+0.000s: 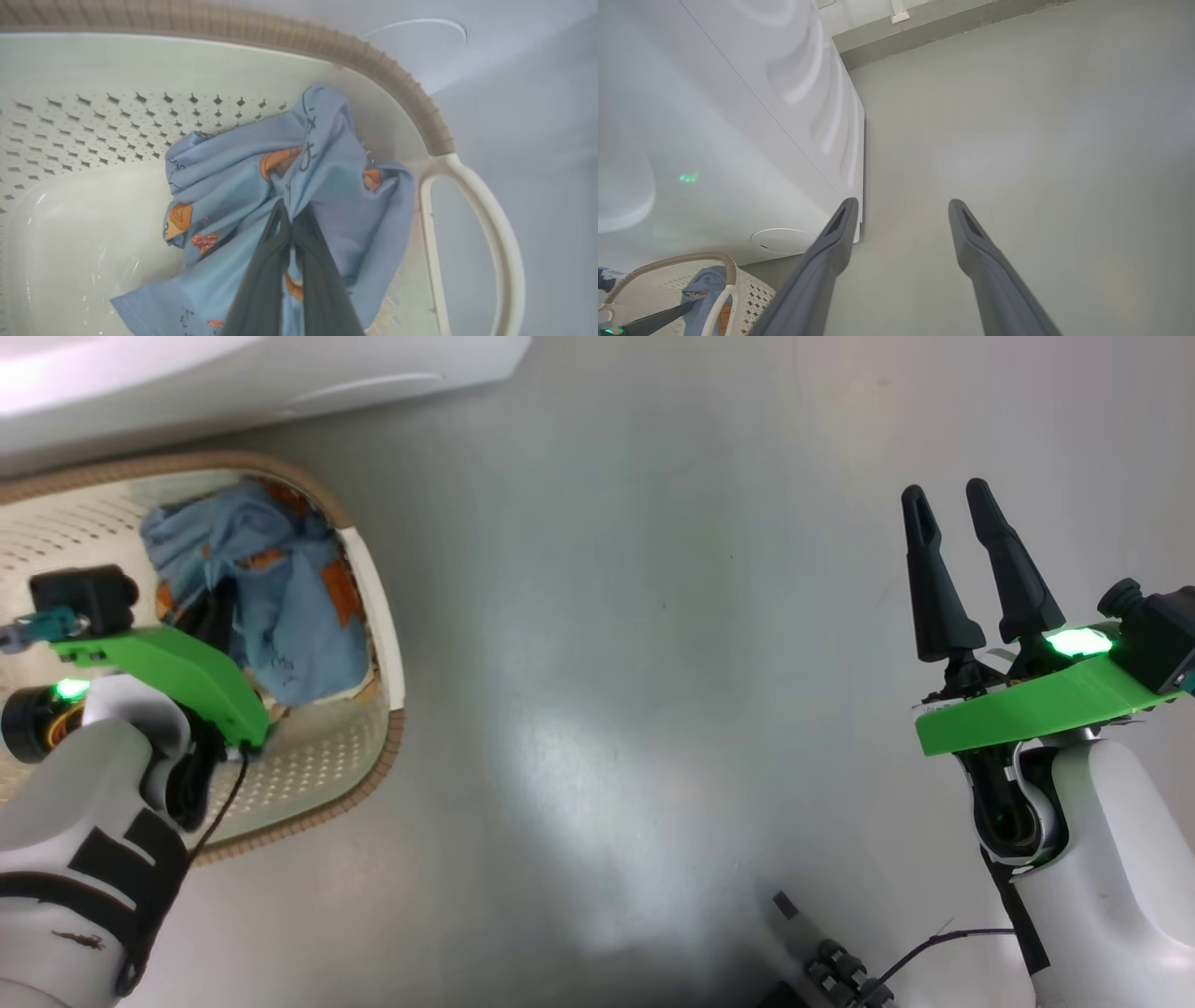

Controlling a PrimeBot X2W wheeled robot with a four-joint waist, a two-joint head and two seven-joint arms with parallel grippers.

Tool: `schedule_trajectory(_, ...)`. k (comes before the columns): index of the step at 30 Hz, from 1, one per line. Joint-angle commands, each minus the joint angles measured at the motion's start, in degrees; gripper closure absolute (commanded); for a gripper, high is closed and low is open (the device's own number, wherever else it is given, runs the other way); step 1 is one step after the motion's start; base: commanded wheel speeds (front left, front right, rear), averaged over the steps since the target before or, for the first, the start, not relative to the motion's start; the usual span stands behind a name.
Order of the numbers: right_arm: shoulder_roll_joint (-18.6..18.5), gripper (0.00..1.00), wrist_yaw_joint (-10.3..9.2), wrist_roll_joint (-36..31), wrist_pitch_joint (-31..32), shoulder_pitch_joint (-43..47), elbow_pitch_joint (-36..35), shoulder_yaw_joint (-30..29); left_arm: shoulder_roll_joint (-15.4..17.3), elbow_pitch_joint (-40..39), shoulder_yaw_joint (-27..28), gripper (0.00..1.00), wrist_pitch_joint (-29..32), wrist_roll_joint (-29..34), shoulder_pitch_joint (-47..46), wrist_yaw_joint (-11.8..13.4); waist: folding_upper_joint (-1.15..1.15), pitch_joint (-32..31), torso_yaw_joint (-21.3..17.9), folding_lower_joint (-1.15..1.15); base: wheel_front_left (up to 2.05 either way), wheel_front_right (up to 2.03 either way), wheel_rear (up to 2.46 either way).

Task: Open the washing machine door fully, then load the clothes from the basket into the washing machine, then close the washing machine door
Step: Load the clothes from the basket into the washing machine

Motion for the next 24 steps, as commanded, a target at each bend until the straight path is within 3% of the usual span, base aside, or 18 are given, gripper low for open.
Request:
schedule_trajectory(1,-0.66,0.00,0.13,-0.45,-0.43,2.47,-0.95,0.65,2.07,-0.82,2.11,1.00,-0.76,0.35,1.17,-0.09,0.00,-1.45,0.95,0.00,0.00,0.00,0.00)
schedule_trajectory(14,-1.89,0.00,0.13,-0.29,-0.43,6.41,0.57,-0.59,-0.99,-10.93,25.14,1.00,-0.78,14.31,13.89,-0.09,0.00,-12.25,4.51,0.00,0.00,0.00,0.00)
schedule_trajectory(24,-3.09,0.00,0.13,0.13,-0.43,11.08,2.18,-1.33,-4.28,-19.65,36.51,1.00,-0.78,24.23,23.06,-0.09,0.00,-20.38,6.44,0.00,0.00,0.00,0.00)
